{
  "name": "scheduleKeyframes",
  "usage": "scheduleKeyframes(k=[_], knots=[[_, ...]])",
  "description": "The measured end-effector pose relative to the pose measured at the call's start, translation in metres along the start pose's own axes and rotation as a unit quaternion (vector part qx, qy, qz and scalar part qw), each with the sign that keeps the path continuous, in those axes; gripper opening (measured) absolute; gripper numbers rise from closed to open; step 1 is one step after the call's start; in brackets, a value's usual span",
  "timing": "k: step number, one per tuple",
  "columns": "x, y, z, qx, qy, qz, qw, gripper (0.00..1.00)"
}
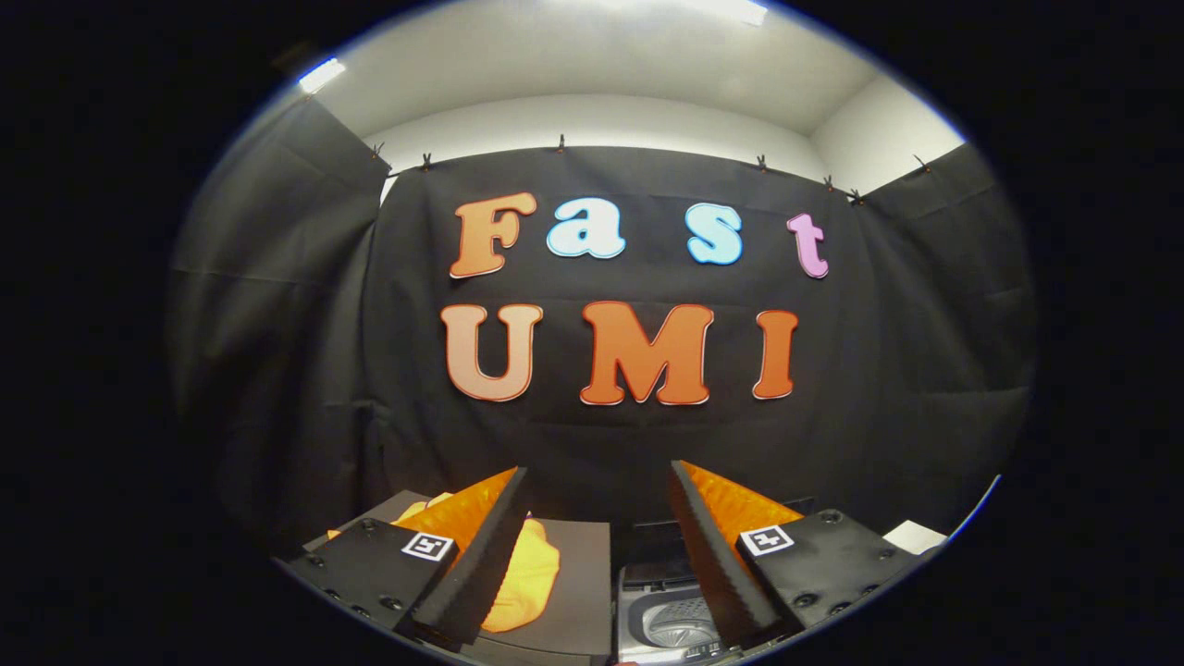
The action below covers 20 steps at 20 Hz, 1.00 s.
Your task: Put the clothes into the washing machine and then close the washing machine lid.
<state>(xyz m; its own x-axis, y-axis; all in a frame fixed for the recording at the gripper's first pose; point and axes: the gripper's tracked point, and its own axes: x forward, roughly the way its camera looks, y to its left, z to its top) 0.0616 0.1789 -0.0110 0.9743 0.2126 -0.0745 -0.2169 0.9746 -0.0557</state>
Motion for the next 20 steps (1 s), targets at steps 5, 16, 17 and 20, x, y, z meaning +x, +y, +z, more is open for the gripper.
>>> scheduleKeyframes(k=[5, 16, 17, 20], knots=[[0.046, 0.079, -0.032, 0.021, 0.049, 0.050, 0.997, 0.97], [0.110, 0.169, -0.152, 0.011, 0.197, 0.049, 0.979, 0.98], [0.111, 0.170, -0.158, 0.009, 0.205, 0.044, 0.978, 0.97], [0.114, 0.174, -0.185, 0.006, 0.242, 0.035, 0.970, 0.97]])
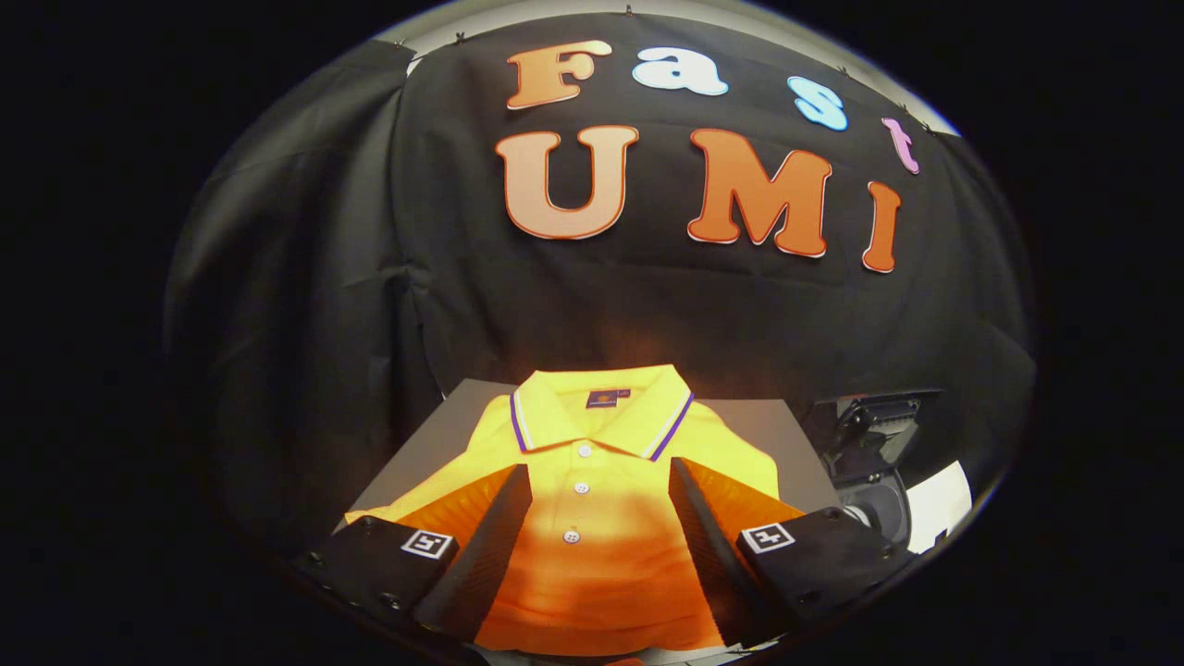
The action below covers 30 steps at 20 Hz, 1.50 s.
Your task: Put the clothes into the washing machine and then close the washing machine lid.
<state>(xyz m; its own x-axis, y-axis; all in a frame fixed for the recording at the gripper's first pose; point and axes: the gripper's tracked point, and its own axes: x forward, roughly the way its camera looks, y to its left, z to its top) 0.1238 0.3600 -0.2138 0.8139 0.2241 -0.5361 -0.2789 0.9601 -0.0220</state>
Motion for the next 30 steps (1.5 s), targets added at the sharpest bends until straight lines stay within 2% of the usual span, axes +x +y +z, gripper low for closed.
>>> scheduleKeyframes(k=[7, 12, 14, 17, 18, 21, 22, 27, 30], knots=[[0.020, 0.004, -0.029, -0.004, 0.045, -0.004, 0.999, 0.97], [0.022, 0.004, -0.033, 0.020, 0.046, 0.022, 0.998, 0.95], [0.020, 0.004, -0.034, 0.002, 0.048, 0.031, 0.998, 0.92], [0.017, 0.008, -0.036, -0.020, 0.046, 0.047, 0.998, 0.70], [0.017, 0.012, -0.033, -0.034, 0.042, 0.049, 0.997, 0.46], [0.022, 0.020, -0.030, -0.073, 0.026, 0.045, 0.996, 0.19], [0.010, 0.018, -0.030, -0.077, 0.018, 0.050, 0.996, 0.11], [0.008, 0.013, -0.020, -0.009, -0.026, 0.072, 0.997, 0.08], [-0.006, 0.010, 0.002, -0.004, -0.062, 0.080, 0.995, 0.08]])
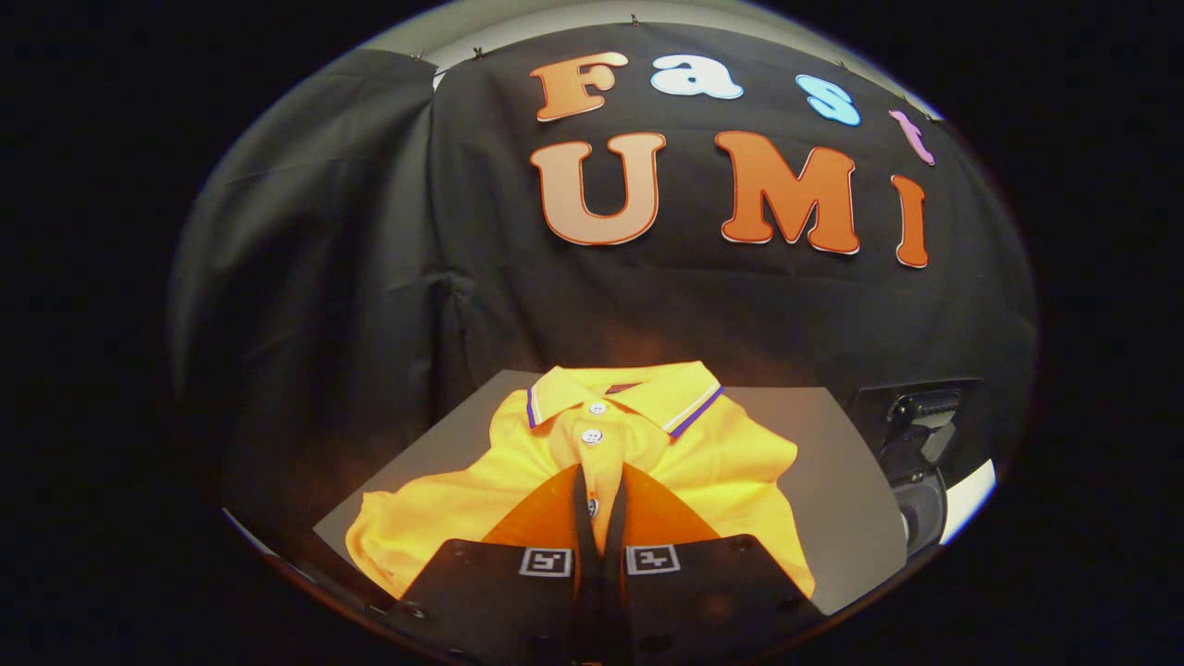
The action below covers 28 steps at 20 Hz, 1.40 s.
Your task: Put the clothes into the washing machine and then close the washing machine lid.
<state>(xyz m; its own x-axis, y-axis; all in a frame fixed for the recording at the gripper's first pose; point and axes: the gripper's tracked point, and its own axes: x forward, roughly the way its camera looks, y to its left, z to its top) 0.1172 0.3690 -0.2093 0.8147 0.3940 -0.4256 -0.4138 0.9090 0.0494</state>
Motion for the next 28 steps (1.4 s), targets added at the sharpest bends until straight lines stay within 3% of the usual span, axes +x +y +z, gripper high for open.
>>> scheduleKeyframes(k=[7, 12, 19, 28], knots=[[-0.070, -0.003, 0.051, 0.032, -0.085, 0.006, 0.996, 0.08], [-0.111, -0.040, 0.093, 0.027, -0.135, -0.026, 0.990, 0.08], [-0.168, -0.130, 0.133, 0.012, -0.175, -0.058, 0.983, 0.08], [-0.200, -0.279, 0.141, -0.011, -0.187, -0.051, 0.981, 0.08]])
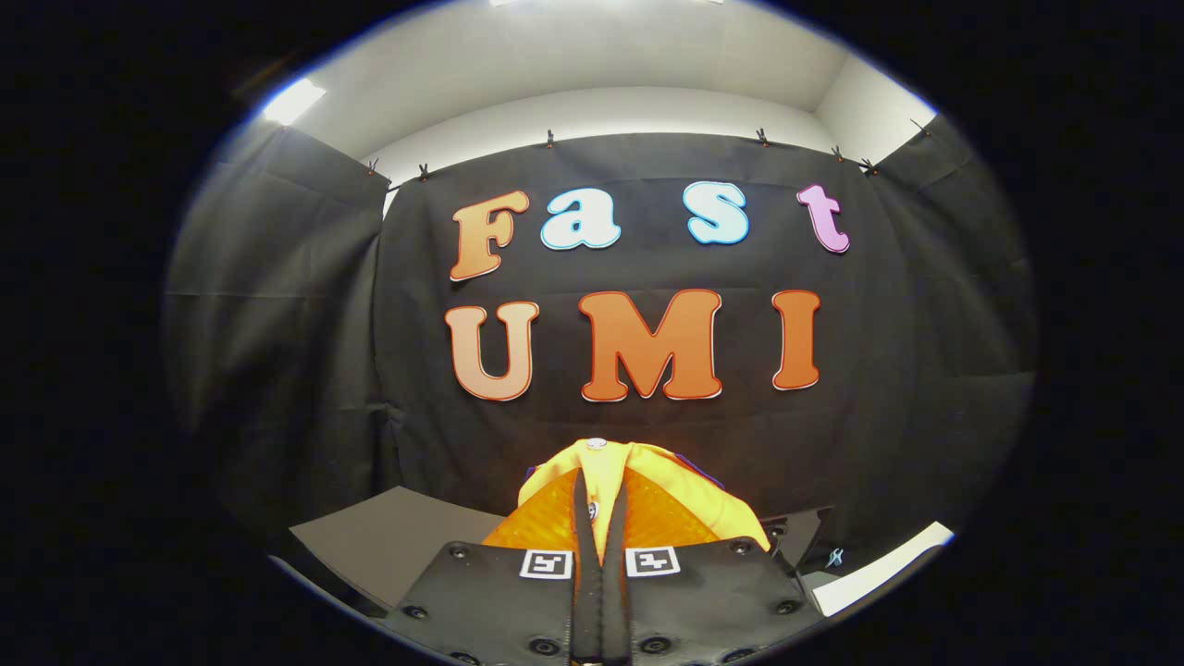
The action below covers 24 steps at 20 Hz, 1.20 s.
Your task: Put the clothes into the washing machine and then close the washing machine lid.
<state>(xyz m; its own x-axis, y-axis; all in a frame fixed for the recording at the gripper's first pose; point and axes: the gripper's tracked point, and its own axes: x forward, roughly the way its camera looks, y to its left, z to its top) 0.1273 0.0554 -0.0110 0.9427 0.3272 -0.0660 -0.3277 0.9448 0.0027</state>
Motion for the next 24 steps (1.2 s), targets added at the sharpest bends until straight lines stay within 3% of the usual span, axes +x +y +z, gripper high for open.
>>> scheduleKeyframes(k=[5, 11, 24], knots=[[-0.001, -0.080, -0.022, 0.001, 0.009, 0.000, 1.000, 0.08], [0.007, -0.146, -0.084, 0.003, 0.047, -0.016, 0.999, 0.08], [0.070, -0.163, -0.308, 0.010, 0.215, -0.020, 0.976, 0.08]])
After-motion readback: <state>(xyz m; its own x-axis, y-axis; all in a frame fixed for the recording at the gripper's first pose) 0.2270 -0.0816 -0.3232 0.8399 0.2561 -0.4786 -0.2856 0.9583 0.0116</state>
